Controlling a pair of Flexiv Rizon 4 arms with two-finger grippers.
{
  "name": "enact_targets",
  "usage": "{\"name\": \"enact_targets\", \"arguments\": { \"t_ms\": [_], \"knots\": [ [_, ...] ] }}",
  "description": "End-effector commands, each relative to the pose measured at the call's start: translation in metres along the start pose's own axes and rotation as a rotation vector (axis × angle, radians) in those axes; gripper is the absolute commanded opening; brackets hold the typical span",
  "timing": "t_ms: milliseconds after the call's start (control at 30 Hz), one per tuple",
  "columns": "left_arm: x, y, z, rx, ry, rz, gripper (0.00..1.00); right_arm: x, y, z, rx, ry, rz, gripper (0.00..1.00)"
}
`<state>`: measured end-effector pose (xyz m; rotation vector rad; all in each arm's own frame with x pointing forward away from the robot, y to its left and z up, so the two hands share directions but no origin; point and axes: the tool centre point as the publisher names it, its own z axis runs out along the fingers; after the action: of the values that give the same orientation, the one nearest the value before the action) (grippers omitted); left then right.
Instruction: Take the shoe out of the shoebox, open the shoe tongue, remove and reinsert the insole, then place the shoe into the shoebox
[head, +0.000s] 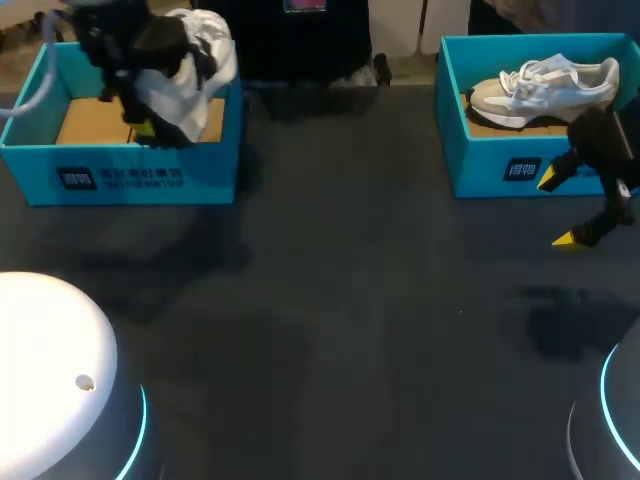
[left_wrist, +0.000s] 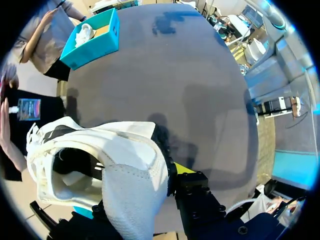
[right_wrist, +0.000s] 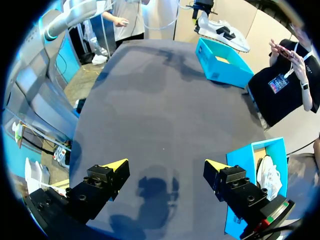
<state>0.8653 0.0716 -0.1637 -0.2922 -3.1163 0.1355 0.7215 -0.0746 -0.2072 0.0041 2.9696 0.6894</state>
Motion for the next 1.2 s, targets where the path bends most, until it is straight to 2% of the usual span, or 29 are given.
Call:
{"name": "enact_targets", "arguments": {
  "t_ms": [33,233,333,400,700,1033,1200],
  "knots": [
    [-0.006,0.037,-0.001,0.102,-0.003,0.001,0.0,0.0,0.0,0.001,0.002,-0.001,0.0,1.0],
    [-0.016,0.074,0.001,0.062,-0.003,-0.026,0.0,0.0,0.0,0.001,0.002,-0.001,0.0,1.0],
    [-0.017,0.087,0.002,0.036,-0.012,-0.041,0.0,0.0,0.0,0.001,0.002,-0.001,0.0,1.0],
    [-0.018,0.096,0.004,0.026,0.019,-0.044,0.0,0.0,0.0,0.001,0.002,-0.001,0.0,1.0],
    [-0.027,0.148,0.004,-0.082,-0.067,-0.097,0.0,0.0,0.0,0.001,0.002,-0.001,0.0,1.0],
    [-0.053,0.203,-0.007,-0.081,-0.088,-0.157,0.0,0.0,0.0,0.001,0.002,-0.001,0.0,1.0],
    [-0.069,0.219,0.0,-0.11,-0.07,-0.184,0.0,0.0,0.0,0.001,0.002,-0.001,0.0,1.0]
  ]
}}
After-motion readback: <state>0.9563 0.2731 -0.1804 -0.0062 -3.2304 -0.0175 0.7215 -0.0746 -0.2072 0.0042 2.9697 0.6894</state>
